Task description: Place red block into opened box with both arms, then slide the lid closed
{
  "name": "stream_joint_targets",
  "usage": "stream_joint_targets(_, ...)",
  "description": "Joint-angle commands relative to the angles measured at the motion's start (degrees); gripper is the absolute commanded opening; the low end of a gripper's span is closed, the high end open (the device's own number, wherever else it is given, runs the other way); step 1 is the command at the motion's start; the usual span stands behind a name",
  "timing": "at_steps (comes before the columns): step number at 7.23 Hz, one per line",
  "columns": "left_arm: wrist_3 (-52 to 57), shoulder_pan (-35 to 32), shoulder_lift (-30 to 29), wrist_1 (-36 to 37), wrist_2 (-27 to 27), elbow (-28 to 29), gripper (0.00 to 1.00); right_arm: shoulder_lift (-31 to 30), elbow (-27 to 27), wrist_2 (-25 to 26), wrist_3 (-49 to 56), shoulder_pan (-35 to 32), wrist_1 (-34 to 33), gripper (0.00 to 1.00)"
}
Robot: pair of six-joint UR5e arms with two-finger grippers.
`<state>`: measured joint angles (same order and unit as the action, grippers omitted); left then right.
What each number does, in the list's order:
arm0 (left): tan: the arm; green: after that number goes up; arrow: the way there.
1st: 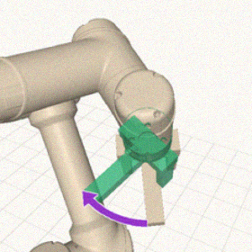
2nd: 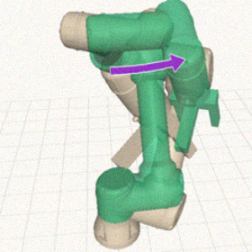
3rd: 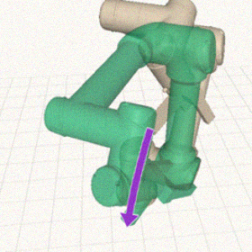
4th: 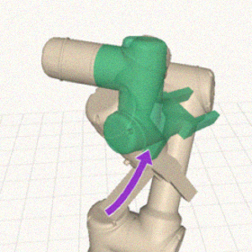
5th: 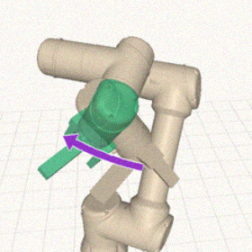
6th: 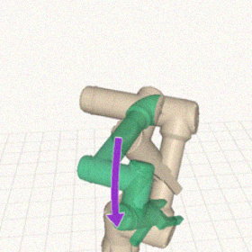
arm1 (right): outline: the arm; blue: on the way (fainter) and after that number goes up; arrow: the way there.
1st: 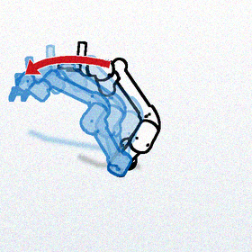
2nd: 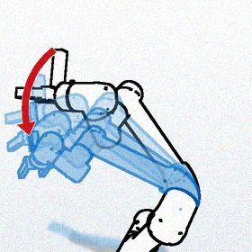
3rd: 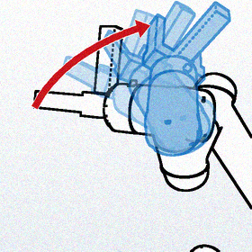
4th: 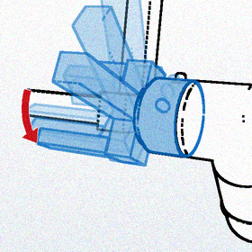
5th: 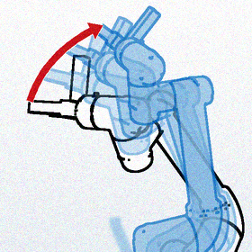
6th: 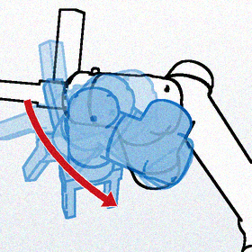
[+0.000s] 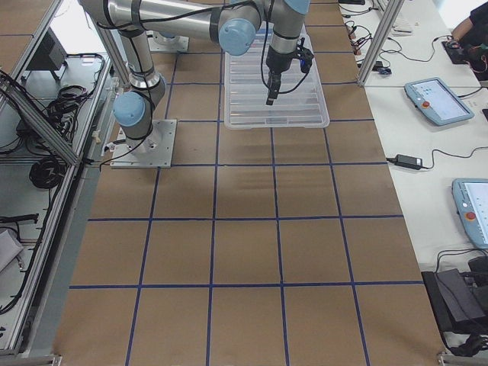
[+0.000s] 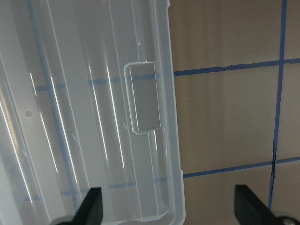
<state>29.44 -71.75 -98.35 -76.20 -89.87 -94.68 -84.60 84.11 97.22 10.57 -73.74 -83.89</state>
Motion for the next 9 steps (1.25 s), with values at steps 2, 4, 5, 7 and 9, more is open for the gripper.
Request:
stream_joint_targets(2,-21.99,-14.52,-0.17,0.95,-0.40,-1.29,0.00,-0.13,0.00,-0.10,-0.02,0.00,-1.36,1.00)
stream_joint_targets(4,-26.17,-16.75,-1.49,4.27,0.39,-4.69,0.00,-0.13,0.00,-0.54,-0.02,0.00,-1.45,1.00)
stream_joint_targets(5,-28.28,-17.10,-2.37,11.61,0.39,-8.90,0.00,-0.13,0.00,-0.45,-0.02,0.00,-1.45,1.00)
stream_joint_targets(7,-29.78,-17.98,-3.86,17.82,0.48,-13.50,0.00,-0.13,0.00,-0.63,-0.02,0.00,-1.45,1.00)
stream_joint_targets(9,-29.97,-18.95,-5.88,20.02,0.48,-13.95,0.00,-0.22,0.00,-0.63,-0.02,-0.08,-1.36,1.00)
